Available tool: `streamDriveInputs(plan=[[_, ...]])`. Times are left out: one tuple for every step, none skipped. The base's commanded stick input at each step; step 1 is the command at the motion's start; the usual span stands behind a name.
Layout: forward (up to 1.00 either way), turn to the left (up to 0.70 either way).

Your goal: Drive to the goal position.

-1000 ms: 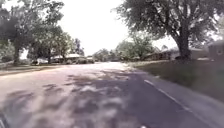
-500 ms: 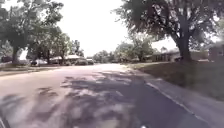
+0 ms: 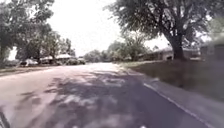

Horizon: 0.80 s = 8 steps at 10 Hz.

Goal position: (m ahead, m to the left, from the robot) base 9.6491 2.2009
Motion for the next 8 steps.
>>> streamDriveInputs(plan=[[0.69,0.03],[0.69,0.03],[0.69,0.03],[0.69,0.03],[0.69,0.03],[0.69,0.03],[0.69,0.03],[0.69,0.03]])
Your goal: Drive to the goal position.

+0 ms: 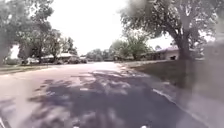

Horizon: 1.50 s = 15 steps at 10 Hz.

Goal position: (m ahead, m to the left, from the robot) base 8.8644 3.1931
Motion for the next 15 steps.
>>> streamDriveInputs(plan=[[0.69,0.03],[0.69,0.03],[0.69,0.03],[0.69,0.03],[0.69,0.03],[0.69,0.03],[0.69,0.03],[0.69,0.03],[0.69,0.03],[0.69,0.03],[0.69,0.03],[0.69,0.03],[0.69,0.03],[0.69,0.03],[0.69,0.03]])
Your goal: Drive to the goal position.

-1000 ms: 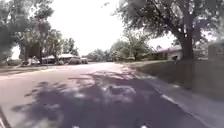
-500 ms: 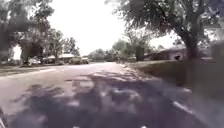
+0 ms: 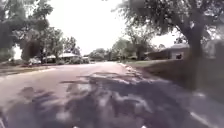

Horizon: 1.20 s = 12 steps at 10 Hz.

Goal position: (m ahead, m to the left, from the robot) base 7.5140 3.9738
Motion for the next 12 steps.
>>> streamDriveInputs(plan=[[0.69,0.03],[0.69,0.03],[0.69,0.03],[0.69,0.03],[0.69,0.03],[0.69,0.03],[0.69,0.03],[0.69,0.03],[0.69,0.03],[0.69,0.03],[0.69,0.03],[0.69,0.03]])
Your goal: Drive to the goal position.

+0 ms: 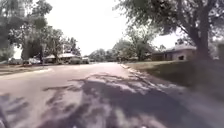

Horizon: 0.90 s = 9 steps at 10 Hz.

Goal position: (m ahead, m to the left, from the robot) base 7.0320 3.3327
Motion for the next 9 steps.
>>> streamDriveInputs(plan=[[0.69,0.03],[0.69,0.03],[0.69,0.03],[0.69,0.03],[0.69,0.03],[0.69,0.03],[0.69,0.03],[0.69,0.03],[0.69,0.03]])
